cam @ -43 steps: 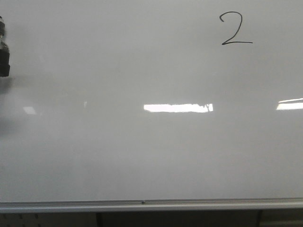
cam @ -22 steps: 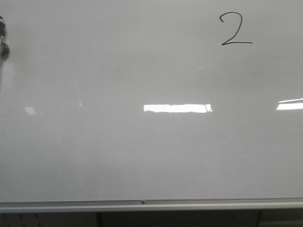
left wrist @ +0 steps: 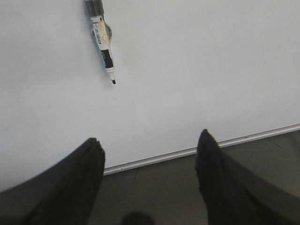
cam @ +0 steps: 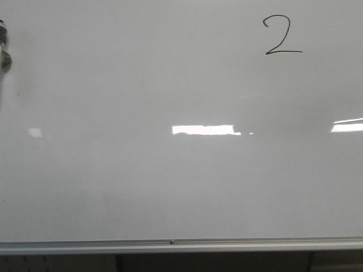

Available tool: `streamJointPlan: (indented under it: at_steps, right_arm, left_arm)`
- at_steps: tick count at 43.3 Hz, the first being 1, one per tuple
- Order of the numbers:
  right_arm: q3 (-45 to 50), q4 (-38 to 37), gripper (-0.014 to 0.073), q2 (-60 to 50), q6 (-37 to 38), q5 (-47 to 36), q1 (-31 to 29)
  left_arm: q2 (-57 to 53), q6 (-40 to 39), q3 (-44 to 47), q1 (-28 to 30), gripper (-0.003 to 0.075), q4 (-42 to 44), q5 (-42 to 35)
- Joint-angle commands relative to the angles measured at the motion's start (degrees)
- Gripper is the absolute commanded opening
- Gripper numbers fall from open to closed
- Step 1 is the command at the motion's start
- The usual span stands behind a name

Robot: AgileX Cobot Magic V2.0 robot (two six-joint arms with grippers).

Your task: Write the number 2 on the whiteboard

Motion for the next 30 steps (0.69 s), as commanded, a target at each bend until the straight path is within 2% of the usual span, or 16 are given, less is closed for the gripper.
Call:
streamJointPlan:
  at_steps: [1,8,11,16,23,25,30]
  right_arm:
    - [-0.9,-0.7,0.0580,-0.2,0.0,-3.5,-0.4]
    - [-0.9,-0.7,0.0550,-0.2,0.0,-4.0,-0.4]
    - [-0.9,-0.7,0.0475,-0.2,0.4,-4.1,-0.4]
    - [-0.9,-0.7,0.0286,-0.2,0.5,-4.1,-0.4]
    - [-0.9,-0.7,0.0080,-0.2,0.5,-4.1,-0.4]
    - [-0.9,-0.7,0.0027,-0.2,0.5,-4.1,-0.4]
    - [-0.9,-0.7,-0.0076,-0.2,0.5,-4.1,-0.4]
  left_arm:
    - [-1.0,0.1,-1.9,-0.6,0.0421,-0.1,-3.2]
    - [-1.0,0.1,-1.9,-0.6,0.0396,-0.1,-3.2]
    - [-1.0,0.1,-1.9,-0.6,0.0332,-0.1,-3.2]
    - [-1.0,0.1,-1.9,-0.6,0.0190,-0.1,-3.2]
    - [-1.0,0.1,-1.9,-0.6,0.0015,-0.1,-3.2]
    - [-1.0,0.1,-1.9,-0.6,-0.0021,-0.1,-3.2]
    - [-1.0,0.1,-1.9,-0.6,-0.0020,-0.1,-3.2]
